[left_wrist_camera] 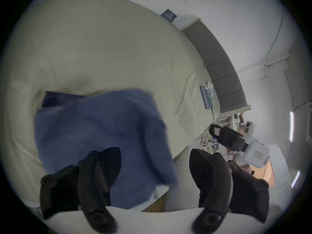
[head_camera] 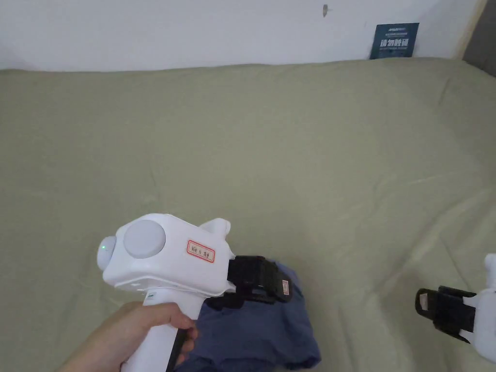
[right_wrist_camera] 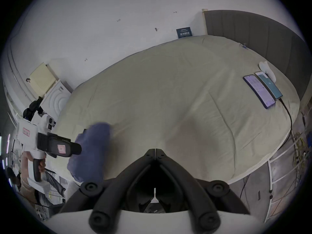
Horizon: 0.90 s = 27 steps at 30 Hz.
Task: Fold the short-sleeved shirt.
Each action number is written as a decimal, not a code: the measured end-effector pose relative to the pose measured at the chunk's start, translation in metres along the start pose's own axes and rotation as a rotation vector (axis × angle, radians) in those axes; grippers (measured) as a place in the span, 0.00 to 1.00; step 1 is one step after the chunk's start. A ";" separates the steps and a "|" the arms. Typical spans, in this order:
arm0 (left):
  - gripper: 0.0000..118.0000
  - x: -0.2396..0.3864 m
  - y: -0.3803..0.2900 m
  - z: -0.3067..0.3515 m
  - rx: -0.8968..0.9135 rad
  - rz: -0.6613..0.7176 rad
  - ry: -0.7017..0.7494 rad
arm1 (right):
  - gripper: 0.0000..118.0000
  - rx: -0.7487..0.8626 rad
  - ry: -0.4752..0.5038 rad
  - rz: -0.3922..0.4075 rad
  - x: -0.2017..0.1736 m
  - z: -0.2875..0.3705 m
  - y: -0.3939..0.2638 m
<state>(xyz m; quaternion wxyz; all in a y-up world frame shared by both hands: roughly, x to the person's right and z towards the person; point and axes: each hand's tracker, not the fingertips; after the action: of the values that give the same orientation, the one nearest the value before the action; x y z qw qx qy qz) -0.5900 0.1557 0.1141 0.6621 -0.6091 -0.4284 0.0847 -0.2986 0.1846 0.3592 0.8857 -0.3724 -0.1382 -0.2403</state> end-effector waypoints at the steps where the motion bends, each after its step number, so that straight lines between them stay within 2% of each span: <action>1: 0.70 -0.003 -0.001 0.002 -0.002 0.005 -0.006 | 0.00 0.000 -0.003 -0.002 0.003 0.002 -0.001; 2: 0.64 -0.005 -0.002 0.007 0.000 0.001 0.002 | 0.00 0.001 -0.010 -0.004 0.004 0.003 -0.002; 3: 0.49 -0.008 -0.005 0.016 0.020 -0.014 0.016 | 0.00 0.005 -0.018 -0.005 0.005 0.006 -0.003; 4: 0.18 0.003 -0.007 0.033 0.064 -0.026 0.040 | 0.00 0.013 -0.016 -0.002 0.005 0.008 -0.004; 5: 0.01 -0.001 -0.010 0.042 0.097 -0.026 0.058 | 0.00 0.020 -0.009 -0.001 0.005 0.009 -0.004; 9: 0.01 -0.028 -0.023 0.060 0.165 0.042 0.121 | 0.00 0.028 0.006 -0.005 0.004 0.009 -0.006; 13: 0.00 -0.049 -0.028 0.044 0.150 0.092 0.079 | 0.00 0.020 0.009 -0.023 0.005 0.001 -0.007; 15: 0.00 -0.042 -0.028 0.025 0.121 0.071 0.047 | 0.00 0.018 0.013 -0.032 0.006 -0.001 -0.008; 21: 0.00 0.003 -0.027 -0.052 -0.036 0.042 0.101 | 0.00 0.016 0.007 -0.029 0.006 0.002 -0.010; 23: 0.00 0.025 -0.027 -0.073 -0.076 -0.052 0.107 | 0.00 0.015 -0.025 -0.006 0.005 0.005 -0.011; 25: 0.00 0.031 -0.025 -0.097 -0.093 -0.165 0.212 | 0.00 0.020 -0.041 0.022 0.004 0.007 -0.012; 27: 0.00 0.031 -0.023 -0.107 -0.096 -0.148 0.199 | 0.00 0.015 -0.039 0.015 0.005 0.008 -0.012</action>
<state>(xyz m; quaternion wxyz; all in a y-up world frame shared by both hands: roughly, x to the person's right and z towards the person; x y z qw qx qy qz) -0.5088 0.0913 0.1603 0.6758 -0.6123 -0.4079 -0.0458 -0.3014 0.1818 0.3735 0.8874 -0.3714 -0.1543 -0.2254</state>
